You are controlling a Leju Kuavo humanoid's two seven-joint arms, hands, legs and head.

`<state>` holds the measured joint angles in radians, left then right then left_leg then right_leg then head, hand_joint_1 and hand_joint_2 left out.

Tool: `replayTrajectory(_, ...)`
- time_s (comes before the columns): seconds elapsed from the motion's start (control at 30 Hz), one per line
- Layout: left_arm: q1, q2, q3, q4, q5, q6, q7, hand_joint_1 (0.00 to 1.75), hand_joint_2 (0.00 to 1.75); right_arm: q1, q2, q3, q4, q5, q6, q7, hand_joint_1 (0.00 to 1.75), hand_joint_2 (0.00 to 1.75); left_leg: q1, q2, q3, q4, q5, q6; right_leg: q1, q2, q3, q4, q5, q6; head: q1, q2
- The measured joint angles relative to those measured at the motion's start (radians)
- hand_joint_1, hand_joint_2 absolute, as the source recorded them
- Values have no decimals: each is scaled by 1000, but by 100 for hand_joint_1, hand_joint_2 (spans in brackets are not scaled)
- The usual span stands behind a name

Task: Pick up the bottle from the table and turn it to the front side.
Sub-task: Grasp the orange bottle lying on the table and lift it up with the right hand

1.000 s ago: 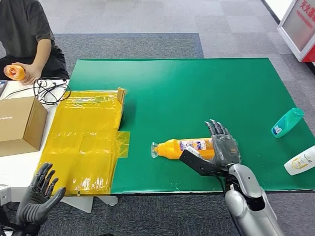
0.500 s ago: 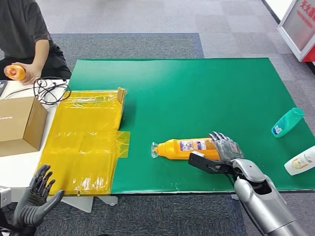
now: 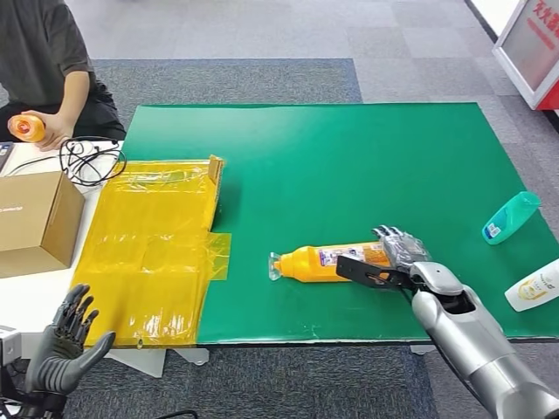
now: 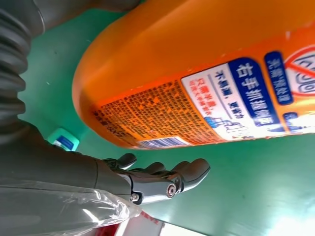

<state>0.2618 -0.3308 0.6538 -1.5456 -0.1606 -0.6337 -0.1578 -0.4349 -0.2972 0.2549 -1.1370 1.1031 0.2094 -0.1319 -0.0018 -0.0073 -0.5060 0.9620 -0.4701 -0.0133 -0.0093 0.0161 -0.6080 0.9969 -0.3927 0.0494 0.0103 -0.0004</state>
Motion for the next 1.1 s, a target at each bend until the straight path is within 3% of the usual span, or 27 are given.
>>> replayTrajectory(0.4,-23,9,-2,27,9,9,-24,0,175,-101,-15,101,131,-91,95,-42,0,175,0,0,0,0,0,0,0,0,0,0,0,0,0,0)
replayTrajectory(0.43,-25,11,-2,30,10,10,-26,0,175,-110,-19,112,141,-105,101,-47,6,175,0,0,1,0,0,0,0,0,1,0,0,0,0,0)
replayTrajectory(0.57,-36,17,-4,44,11,14,-28,0,175,-138,-35,149,173,-141,112,-60,175,175,0,0,1,0,0,0,0,0,1,0,0,0,0,0)
replayTrajectory(0.9,-37,20,-7,66,21,8,-17,0,175,-162,-69,218,171,-216,73,-46,175,175,0,0,1,0,0,0,0,0,2,0,0,0,0,0)
replayTrajectory(1.1,-18,8,-2,39,36,-2,29,0,175,-73,-63,209,-5,-213,-3,32,175,175,1,0,0,0,0,0,0,0,0,0,0,0,0,0)
